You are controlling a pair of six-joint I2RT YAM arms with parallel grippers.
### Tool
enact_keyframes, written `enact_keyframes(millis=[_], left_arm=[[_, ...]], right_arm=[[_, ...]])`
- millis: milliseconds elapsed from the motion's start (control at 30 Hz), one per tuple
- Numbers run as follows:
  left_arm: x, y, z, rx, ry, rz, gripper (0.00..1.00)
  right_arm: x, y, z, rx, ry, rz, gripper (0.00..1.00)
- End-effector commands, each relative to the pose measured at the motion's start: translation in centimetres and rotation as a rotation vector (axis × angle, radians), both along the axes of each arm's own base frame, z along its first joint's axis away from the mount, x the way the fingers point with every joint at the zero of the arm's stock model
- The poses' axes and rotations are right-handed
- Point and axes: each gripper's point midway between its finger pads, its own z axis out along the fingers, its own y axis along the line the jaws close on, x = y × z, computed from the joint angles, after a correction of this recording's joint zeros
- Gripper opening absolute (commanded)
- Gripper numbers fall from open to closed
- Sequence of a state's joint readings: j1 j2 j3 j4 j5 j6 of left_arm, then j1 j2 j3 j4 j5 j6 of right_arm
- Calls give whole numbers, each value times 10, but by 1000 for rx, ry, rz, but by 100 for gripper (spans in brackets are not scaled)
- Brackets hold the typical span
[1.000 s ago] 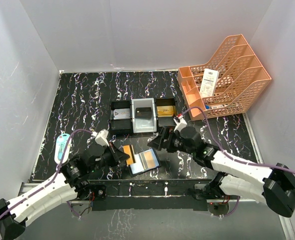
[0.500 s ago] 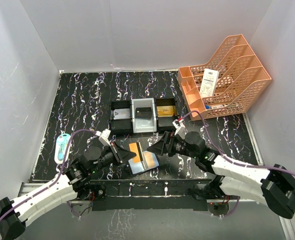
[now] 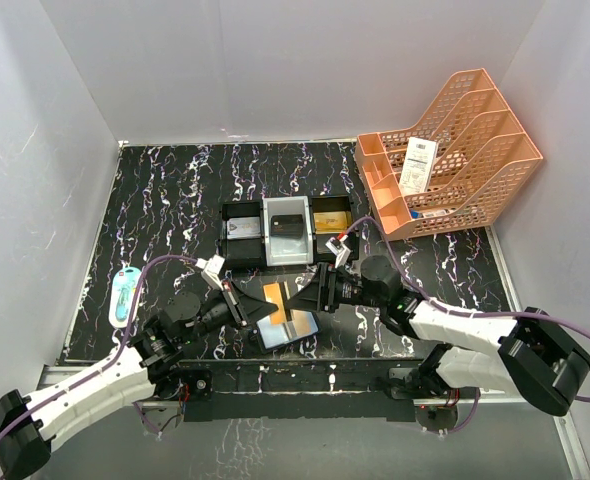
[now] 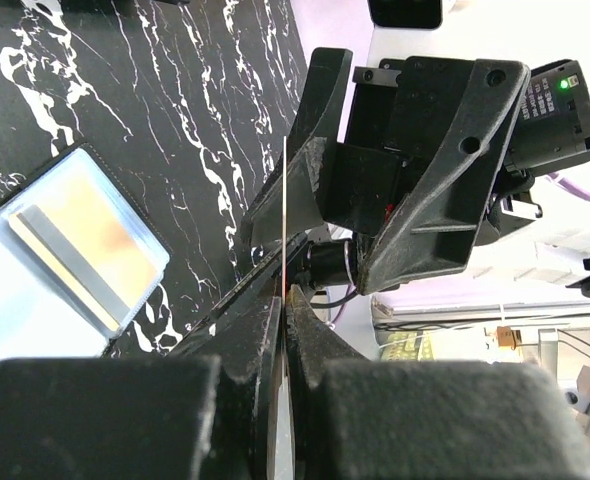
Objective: Take the credit cards out of the card holder
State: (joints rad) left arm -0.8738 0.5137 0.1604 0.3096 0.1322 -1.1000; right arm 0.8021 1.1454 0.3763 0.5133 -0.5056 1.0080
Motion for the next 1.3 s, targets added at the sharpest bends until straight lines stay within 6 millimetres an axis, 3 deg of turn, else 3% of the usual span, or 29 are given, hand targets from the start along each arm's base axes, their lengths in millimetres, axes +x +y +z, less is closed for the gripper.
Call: enact_keyframes(millis=[0, 333, 900, 1267], left_arm=[[-7, -6, 8, -43, -37, -52, 0], [-14, -13, 17, -96, -71, -114, 0], [-16, -12, 19, -116, -78, -117, 0], [-19, -16, 28, -154, -100, -146, 0]], right_arm=[[4, 8, 38, 105, -82, 34, 57], [-4, 11, 41, 165, -50, 117, 36], [-10, 6, 47, 196, -65, 180, 14], [-16, 6, 53, 217, -78, 230, 12]])
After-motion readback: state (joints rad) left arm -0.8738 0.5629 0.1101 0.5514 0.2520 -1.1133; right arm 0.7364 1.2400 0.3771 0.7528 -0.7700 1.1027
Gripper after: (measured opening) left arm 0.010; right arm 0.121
